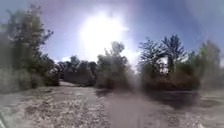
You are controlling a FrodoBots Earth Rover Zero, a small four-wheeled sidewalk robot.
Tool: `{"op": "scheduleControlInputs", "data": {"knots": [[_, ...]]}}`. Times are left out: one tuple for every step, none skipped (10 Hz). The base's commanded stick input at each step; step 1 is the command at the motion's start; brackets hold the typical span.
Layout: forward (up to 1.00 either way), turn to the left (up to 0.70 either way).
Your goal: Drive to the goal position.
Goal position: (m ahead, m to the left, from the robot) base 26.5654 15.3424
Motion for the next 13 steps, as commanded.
{"op": "scheduleControlInputs", "data": {"knots": [[0.70,0.14],[0.70,0.14],[0.70,0.14],[0.70,0.14],[0.70,0.14],[0.70,0.14],[0.70,0.14],[0.70,0.14],[0.70,0.14],[0.70,0.14],[0.70,0.14],[0.70,0.14],[0.70,0.14]]}}
